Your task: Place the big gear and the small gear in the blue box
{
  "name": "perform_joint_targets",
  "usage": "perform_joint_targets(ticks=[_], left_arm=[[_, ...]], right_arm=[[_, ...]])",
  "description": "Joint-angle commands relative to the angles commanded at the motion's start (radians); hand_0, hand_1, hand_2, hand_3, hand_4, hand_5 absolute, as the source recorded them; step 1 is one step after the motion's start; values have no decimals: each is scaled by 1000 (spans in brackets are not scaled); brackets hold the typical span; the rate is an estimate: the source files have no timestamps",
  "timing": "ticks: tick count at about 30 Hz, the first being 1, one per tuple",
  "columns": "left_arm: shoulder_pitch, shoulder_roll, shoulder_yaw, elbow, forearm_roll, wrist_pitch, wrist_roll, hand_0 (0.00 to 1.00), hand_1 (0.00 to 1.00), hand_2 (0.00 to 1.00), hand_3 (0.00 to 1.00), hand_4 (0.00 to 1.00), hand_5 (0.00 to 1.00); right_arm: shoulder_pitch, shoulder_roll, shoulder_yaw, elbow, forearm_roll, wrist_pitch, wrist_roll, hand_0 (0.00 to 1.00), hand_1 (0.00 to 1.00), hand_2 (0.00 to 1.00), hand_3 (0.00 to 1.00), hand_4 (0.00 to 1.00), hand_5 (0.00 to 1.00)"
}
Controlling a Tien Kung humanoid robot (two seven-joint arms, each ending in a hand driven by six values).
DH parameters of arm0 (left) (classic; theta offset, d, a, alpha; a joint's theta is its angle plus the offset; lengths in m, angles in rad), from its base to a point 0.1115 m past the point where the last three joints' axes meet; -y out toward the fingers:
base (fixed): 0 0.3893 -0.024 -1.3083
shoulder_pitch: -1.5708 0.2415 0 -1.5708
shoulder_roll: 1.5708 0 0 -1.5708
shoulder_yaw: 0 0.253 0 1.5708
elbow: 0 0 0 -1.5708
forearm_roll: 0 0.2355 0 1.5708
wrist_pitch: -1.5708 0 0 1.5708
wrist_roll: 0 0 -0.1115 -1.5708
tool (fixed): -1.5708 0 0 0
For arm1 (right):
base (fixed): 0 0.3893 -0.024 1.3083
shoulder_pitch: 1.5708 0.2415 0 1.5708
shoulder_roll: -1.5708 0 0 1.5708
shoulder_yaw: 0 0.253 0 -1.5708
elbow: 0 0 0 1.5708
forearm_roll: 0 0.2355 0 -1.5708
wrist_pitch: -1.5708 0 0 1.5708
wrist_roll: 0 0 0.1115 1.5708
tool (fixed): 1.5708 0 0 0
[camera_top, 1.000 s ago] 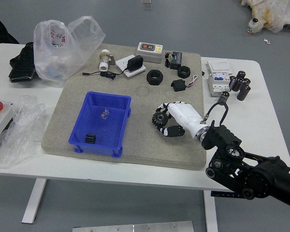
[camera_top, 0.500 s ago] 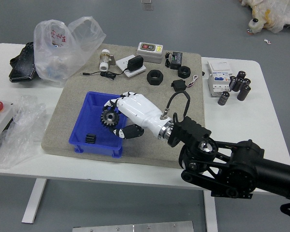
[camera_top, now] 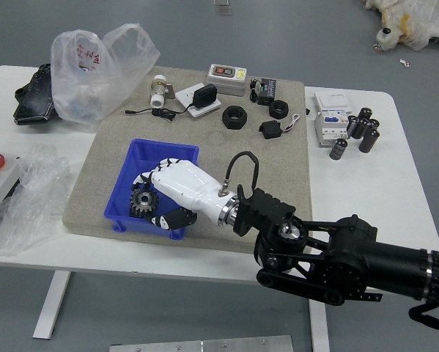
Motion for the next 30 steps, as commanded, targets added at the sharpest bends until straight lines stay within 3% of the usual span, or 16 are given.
perform_joint_targets(ticks=[1,6,7,12,13,16,24,30], left_arm=[[0,0,0,0,0,0,0,591,417,478,636,655,199],[-1,0,0,0,0,0,0,591,417,478,636,655,199],[-1,0,0,0,1,0,0,591,417,481,636,655,199],[0,0,0,0,0,0,0,591,417,481,636,655,199],[0,0,0,0,0,0,0,591,417,481,636,654,197],[1,0,1,0,-1,0,0,591,417,481,636,654,197],[1,1,0,1,-2,1,0,591,418,482,636,654,198],[0,1,3,1,-5,1,-1,591,418,482,636,655,198]], right_arm=[[-1,1,3,-3,3,1,2,945,840,861,713,379,82],[-6,1,28,-10,0,11,-2,945,840,861,713,379,82],[-7,0,37,-10,-2,14,-4,980,914,998,998,779,216],[-15,-19,101,4,-8,44,-12,980,914,998,998,779,216],[-18,-25,119,9,-8,49,-12,998,945,998,998,877,291],[-29,-41,173,23,-2,53,-10,998,945,998,998,877,291],[-56,-74,300,37,28,38,6,998,952,998,998,917,339],[-131,-113,433,24,128,17,55,998,954,998,998,919,353]])
